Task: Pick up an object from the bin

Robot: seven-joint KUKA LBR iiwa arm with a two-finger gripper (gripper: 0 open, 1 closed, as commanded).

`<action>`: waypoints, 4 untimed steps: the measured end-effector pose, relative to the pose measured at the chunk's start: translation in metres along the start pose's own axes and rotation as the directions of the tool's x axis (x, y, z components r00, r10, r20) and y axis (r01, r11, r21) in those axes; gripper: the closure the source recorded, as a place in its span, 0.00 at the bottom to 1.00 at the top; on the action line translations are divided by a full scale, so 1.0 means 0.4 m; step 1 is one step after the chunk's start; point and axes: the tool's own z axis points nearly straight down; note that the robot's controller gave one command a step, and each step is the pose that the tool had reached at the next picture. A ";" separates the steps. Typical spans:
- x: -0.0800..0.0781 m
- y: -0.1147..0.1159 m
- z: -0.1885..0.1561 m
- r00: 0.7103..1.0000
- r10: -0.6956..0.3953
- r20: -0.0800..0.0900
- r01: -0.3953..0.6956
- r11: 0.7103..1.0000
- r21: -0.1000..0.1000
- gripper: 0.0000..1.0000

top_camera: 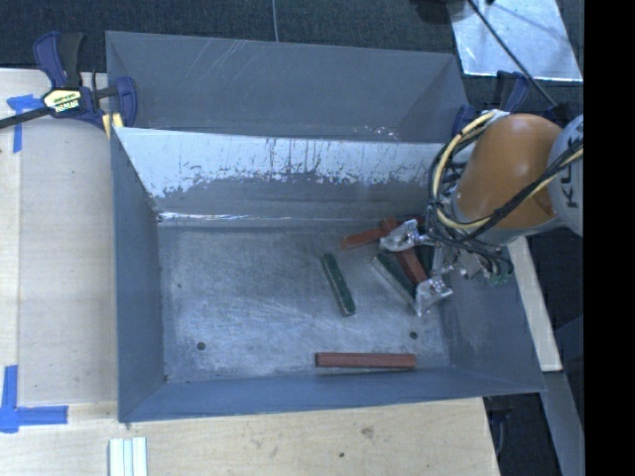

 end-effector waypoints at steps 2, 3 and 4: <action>-0.005 -0.001 0.000 1.000 0.000 0.012 0.000 1.000 0.003 0.00; 0.013 -0.007 0.001 1.000 0.000 -0.020 0.000 1.000 -0.001 1.00; -0.001 -0.001 0.004 1.000 0.000 0.007 0.000 1.000 0.003 0.00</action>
Offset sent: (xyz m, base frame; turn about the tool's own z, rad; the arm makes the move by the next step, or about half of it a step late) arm 0.0000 0.0000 0.0000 0.0000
